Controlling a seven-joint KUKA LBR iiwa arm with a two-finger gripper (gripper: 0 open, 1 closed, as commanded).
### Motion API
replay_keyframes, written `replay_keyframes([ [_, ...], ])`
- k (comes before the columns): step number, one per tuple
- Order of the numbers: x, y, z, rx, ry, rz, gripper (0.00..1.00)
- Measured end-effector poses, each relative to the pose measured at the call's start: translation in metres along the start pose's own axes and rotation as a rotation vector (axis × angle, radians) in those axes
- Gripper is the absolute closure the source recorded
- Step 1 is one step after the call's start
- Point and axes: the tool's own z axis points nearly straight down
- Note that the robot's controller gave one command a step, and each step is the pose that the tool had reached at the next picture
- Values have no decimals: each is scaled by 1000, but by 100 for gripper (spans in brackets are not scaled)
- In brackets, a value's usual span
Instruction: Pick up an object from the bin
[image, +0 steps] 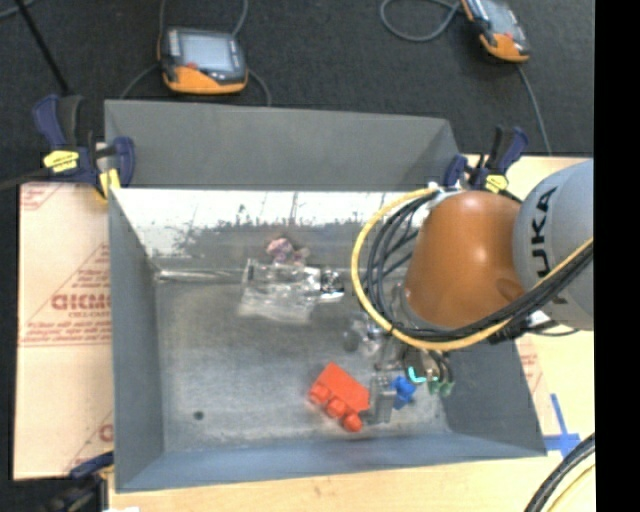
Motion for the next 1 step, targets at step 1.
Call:
replay_keyframes([
  [1,-24,-14,121,-2,-2,57,0],
])
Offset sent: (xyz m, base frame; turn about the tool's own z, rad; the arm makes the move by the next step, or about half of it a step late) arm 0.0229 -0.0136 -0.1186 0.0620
